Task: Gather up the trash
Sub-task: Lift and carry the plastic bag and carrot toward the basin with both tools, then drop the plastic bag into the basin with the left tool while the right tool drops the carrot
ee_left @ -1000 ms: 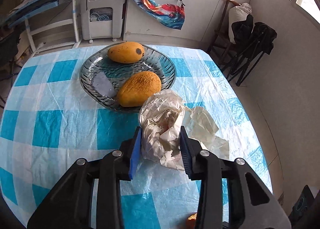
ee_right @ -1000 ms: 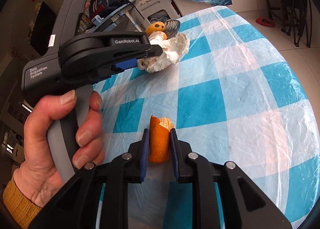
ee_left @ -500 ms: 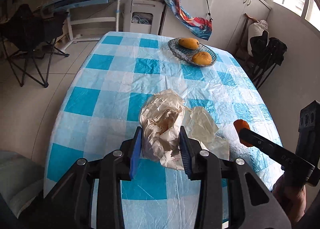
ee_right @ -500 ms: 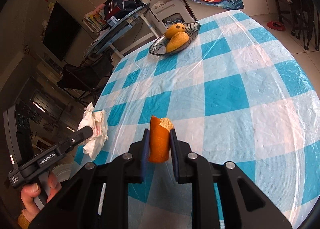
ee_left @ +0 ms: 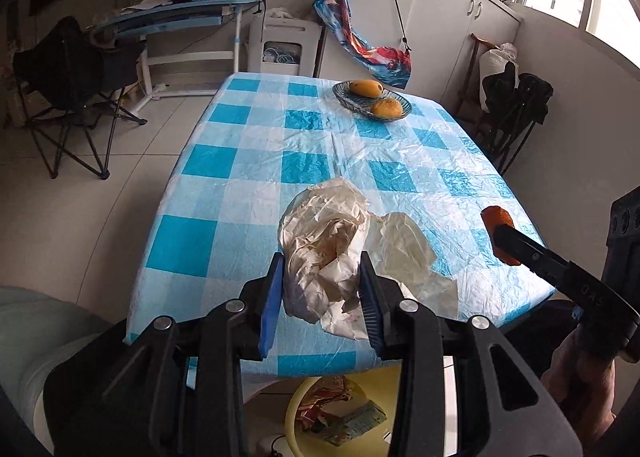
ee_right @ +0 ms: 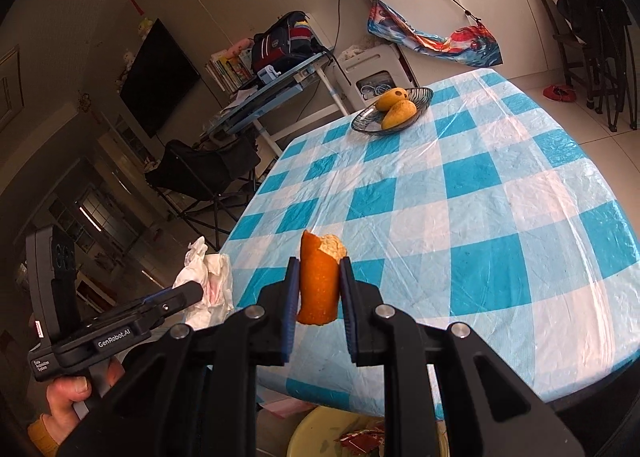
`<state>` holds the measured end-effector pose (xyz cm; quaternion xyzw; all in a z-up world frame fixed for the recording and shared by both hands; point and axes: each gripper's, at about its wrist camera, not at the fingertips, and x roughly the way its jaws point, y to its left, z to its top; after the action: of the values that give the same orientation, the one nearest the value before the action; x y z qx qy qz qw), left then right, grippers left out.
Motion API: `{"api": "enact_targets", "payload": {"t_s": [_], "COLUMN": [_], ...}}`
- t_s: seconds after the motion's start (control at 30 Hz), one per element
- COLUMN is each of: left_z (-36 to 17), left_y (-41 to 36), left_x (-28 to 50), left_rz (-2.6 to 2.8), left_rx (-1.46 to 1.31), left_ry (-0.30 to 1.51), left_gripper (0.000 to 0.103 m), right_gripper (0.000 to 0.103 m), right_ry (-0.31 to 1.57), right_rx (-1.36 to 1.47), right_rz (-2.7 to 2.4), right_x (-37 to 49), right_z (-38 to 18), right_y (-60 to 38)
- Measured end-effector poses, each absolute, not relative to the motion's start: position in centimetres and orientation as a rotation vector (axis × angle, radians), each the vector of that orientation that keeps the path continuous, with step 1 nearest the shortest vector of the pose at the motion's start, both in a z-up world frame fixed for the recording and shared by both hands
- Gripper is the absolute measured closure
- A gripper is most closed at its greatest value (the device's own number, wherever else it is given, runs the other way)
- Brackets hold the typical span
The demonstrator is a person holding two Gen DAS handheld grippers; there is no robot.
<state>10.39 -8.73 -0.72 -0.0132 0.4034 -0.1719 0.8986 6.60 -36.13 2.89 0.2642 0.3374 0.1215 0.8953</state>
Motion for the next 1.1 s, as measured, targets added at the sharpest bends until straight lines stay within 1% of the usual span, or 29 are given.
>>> {"api": "enact_targets", "payload": {"t_s": [0.3,0.4,0.6,0.77,0.87,0.93,1.0,1.07,1.1], "left_z": [0.0,-0.3,-0.6,-0.5,-0.5,-0.8,-1.3,-1.8,-2.1], "left_y": [-6.8,-6.3,-5.6,-5.5,-5.3,-5.3,-5.4,-5.9,-6.2], "left_x": [6.7,5.5,3.5,2.6,2.4,2.4,2.3,2.1,2.0], "left_rz": [-0.373,-0.377,-0.384,-0.394,-0.397,-0.398,-0.401,-0.412,-0.420], "left_rx": [-0.052,-0.054,-0.067,-0.066,-0.068,-0.068,-0.066,-0.058,-0.051], "left_ry": [0.809,0.816,0.816,0.813,0.818,0.829,0.849,0.870,0.881], "left_gripper": [0.068,0.068,0.068,0.068,0.068,0.068,0.068,0.068,0.068], "right_gripper": [0.083,0.083,0.082,0.081,0.069,0.066,0.057,0.056,0.053], "right_ry": [0.717,0.771,0.940,1.015,1.027,1.005,0.972,0.929,0.906], "right_rx": [0.496,0.466,0.411,0.372,0.386,0.409,0.433,0.463,0.472], "right_rz": [0.275,0.281,0.269,0.237,0.201,0.181,0.149,0.134,0.122], "right_x": [2.6,1.4,-0.3,-0.5,-0.7,-1.2,-1.6,-1.9,-2.1], "right_z": [3.7,3.3,1.0,-0.2,-0.4,-0.1,0.3,0.9,1.2], "right_y": [-33.4,-32.1,-29.6,-28.7,-29.2,-29.7,-30.4,-31.2,-31.5]}}
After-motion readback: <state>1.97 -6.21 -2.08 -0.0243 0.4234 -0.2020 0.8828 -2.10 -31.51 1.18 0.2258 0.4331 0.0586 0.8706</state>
